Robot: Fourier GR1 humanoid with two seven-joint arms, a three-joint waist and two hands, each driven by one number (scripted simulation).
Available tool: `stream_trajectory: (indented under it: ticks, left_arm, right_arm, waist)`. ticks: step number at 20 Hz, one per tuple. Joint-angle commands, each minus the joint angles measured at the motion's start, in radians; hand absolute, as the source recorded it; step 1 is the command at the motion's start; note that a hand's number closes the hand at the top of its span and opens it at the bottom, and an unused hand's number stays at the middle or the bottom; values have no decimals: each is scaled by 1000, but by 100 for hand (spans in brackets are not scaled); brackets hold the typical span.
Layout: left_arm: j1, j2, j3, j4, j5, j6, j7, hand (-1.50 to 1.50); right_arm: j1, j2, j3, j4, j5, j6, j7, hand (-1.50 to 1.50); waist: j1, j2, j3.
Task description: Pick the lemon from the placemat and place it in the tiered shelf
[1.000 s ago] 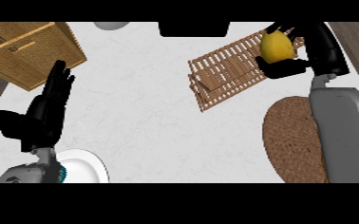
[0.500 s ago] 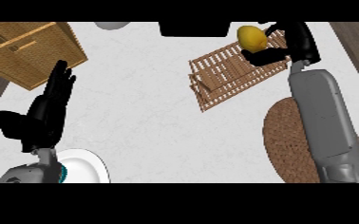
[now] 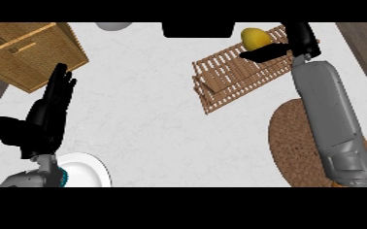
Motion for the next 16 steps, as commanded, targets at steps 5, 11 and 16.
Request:
stream_trajectory:
  ticks: [5, 11, 16]
  left_arm:
    - [-70, 38, 61, 50, 35, -25, 16, 0]
    - [39, -23, -11, -13, -29, 12, -25, 0]
    - [-24, -1, 13, 16, -22, 8, 17, 0]
  right_arm:
    - [-78, -41, -118, -8, -161, 39, 1, -150]
    - [-37, -177, -216, -117, -242, 77, 158, -150]
    - [-7, -322, -298, -52, -303, 147, 190, -150]
  waist:
    - [-5, -1, 0]
    - [-14, -8, 0]
    - [-11, -1, 0]
